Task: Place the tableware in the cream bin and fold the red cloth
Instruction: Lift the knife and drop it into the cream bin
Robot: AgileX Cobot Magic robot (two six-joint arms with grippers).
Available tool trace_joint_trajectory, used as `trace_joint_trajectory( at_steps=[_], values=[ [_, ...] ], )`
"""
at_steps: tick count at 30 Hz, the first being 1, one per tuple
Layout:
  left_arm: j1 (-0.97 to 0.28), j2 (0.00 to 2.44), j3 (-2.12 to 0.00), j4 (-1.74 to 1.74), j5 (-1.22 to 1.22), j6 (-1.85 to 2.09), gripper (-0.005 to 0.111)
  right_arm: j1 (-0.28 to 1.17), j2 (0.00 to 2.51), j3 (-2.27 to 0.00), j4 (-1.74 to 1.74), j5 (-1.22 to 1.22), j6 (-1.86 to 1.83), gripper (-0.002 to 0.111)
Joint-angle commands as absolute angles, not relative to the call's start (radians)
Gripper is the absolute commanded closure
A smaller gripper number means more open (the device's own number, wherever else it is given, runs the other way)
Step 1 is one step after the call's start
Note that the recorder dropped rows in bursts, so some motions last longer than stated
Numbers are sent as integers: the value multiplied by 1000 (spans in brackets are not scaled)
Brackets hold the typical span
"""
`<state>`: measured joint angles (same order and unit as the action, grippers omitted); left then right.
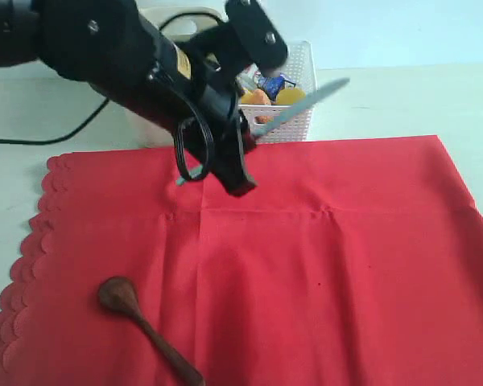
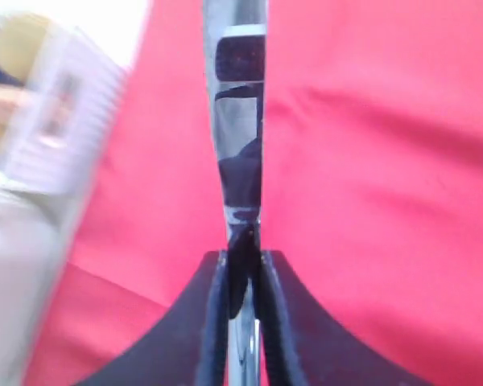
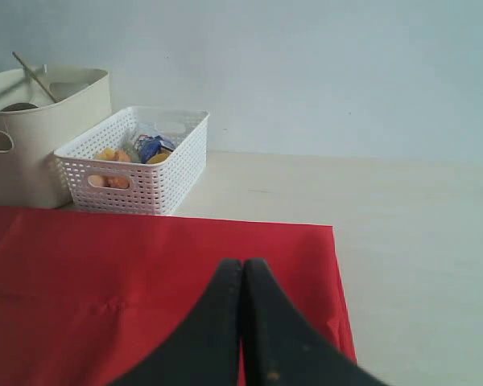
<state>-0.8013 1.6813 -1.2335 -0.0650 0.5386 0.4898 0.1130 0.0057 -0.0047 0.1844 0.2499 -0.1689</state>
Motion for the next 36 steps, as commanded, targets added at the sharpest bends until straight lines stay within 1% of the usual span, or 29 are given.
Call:
trace_joint_trajectory(
  at_steps=[1, 4, 8, 10, 14, 17, 21, 24, 29, 36],
  values=[
    [-722, 1613, -1232, -61, 333, 412, 107, 108, 0, 0, 183, 244, -174, 108],
    [-654, 1601, -1232, -61, 187, 358, 107, 108, 0, 0, 183, 244, -174, 108],
    [-545, 1613, -1232, -65, -89, 298, 107, 108, 0, 0, 183, 244, -174, 108],
    [-515, 1632, -1232, -65, -167, 272, 107, 108, 0, 0, 183, 244, -174, 108],
    [-439, 1718, -1232, -65, -351, 186, 107, 108, 0, 0, 183, 244, -174, 108],
    [-410, 1805, -1232, -65, -466, 126, 107, 108, 0, 0, 183, 244, -174, 108],
    [-401, 1912, -1232, -65, -559, 51, 107, 108, 0, 0, 183, 244, -174, 108],
    [-401, 1981, -1232, -65, -579, 44, 107, 108, 0, 0, 183, 244, -174, 108],
    [-401, 2054, -1232, -65, -570, -42, 107, 108, 0, 0, 183, 244, -174, 108],
    [-401, 2084, -1232, -65, -508, -45, 106, 108, 0, 0, 183, 244, -174, 108]
  ],
)
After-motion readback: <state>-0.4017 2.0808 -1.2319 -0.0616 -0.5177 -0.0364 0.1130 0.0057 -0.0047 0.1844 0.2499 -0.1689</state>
